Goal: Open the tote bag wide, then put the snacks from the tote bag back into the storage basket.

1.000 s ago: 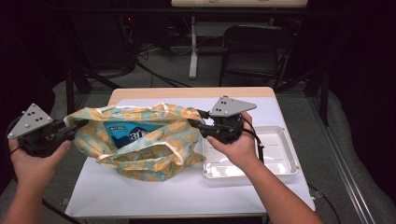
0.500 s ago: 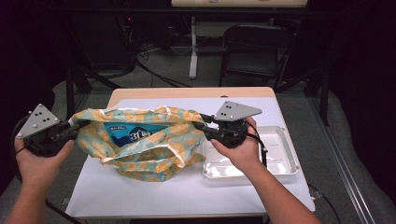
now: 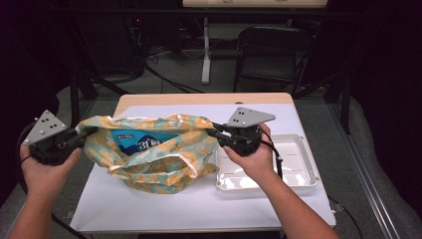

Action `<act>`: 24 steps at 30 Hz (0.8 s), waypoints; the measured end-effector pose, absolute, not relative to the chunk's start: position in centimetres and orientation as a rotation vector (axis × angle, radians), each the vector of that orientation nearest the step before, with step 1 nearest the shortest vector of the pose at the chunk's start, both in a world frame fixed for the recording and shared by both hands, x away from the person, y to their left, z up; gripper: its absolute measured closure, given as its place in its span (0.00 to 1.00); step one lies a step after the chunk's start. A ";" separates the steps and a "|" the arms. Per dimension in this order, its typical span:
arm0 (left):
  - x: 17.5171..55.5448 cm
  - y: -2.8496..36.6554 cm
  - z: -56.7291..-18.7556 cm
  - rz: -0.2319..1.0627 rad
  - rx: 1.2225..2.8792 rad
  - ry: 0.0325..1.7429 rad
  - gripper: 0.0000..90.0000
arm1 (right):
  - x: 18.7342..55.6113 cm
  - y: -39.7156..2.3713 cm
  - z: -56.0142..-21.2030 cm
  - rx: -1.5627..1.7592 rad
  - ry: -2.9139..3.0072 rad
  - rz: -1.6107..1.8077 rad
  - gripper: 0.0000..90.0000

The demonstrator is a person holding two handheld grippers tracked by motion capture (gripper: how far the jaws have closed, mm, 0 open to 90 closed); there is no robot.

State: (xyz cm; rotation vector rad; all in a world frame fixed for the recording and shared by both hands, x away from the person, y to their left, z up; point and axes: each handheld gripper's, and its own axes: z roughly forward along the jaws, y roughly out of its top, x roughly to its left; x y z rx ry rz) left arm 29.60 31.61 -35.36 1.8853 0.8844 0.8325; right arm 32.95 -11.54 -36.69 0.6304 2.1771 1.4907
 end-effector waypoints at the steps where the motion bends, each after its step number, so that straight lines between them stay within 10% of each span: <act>1: 29.7 31.6 -35.4 0.832 1.886 0.886 1.00 | 33.1 -11.5 -36.7 0.634 2.177 1.489 0.91; 24: 31.4 31.5 -36.0 0.822 1.902 0.951 1.00 | 34.3 -10.7 -36.8 0.685 2.184 1.436 0.90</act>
